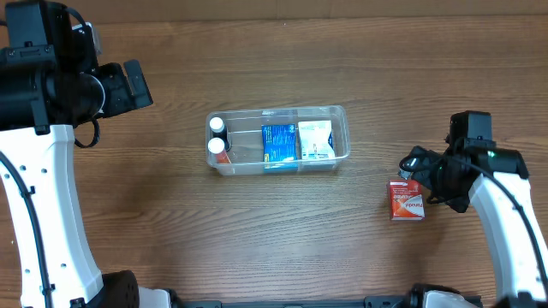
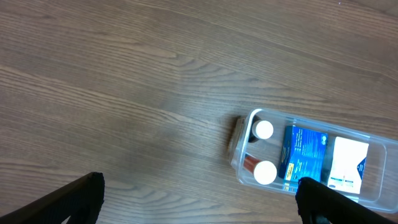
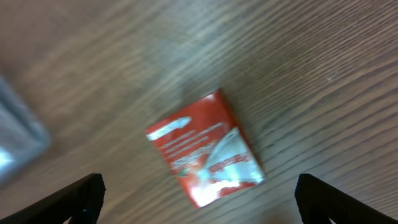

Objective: Pack container
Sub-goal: 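Move the right gripper down onto the red Panadol box and grasp it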

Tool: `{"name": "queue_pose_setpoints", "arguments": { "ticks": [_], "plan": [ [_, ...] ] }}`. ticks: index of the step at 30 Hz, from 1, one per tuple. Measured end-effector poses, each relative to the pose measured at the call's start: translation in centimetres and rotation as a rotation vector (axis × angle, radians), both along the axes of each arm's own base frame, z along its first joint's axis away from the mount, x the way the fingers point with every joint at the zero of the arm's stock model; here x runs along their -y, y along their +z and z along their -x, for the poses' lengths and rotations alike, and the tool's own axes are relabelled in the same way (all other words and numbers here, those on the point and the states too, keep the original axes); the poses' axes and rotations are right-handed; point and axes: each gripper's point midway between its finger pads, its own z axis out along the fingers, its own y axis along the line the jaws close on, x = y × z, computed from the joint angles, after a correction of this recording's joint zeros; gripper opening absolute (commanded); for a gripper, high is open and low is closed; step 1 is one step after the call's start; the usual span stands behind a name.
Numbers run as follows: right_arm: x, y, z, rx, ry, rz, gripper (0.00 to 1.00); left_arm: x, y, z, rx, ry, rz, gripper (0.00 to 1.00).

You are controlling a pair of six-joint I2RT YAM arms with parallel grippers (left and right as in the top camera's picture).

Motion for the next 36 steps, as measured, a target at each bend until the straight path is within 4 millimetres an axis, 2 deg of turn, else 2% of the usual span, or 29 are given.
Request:
{"name": "queue_pose_setpoints", "arguments": {
  "ticks": [6, 12, 29, 36],
  "plan": [
    [0.2, -3.3, 0.6, -0.138, 0.118, -0.001, 1.0, 0.0, 0.0, 0.0, 0.0, 0.0, 0.0, 1.0],
    [0.2, -5.4, 0.9, -0.216, 0.172, -0.015, 1.0, 0.0, 0.0, 0.0, 0.0, 0.0, 0.0, 1.0],
    [-2.5, -5.7, 1.1, -0.215, 0.323, -0.121, 1.0, 0.0, 0.0, 0.0, 0.0, 0.0, 0.0, 1.0],
    [-2.1, -6.7, 2.4, -0.303, 0.333, -0.103, 1.0, 0.0, 0.0, 0.0, 0.0, 0.0, 0.0, 1.0]
  ]
}}
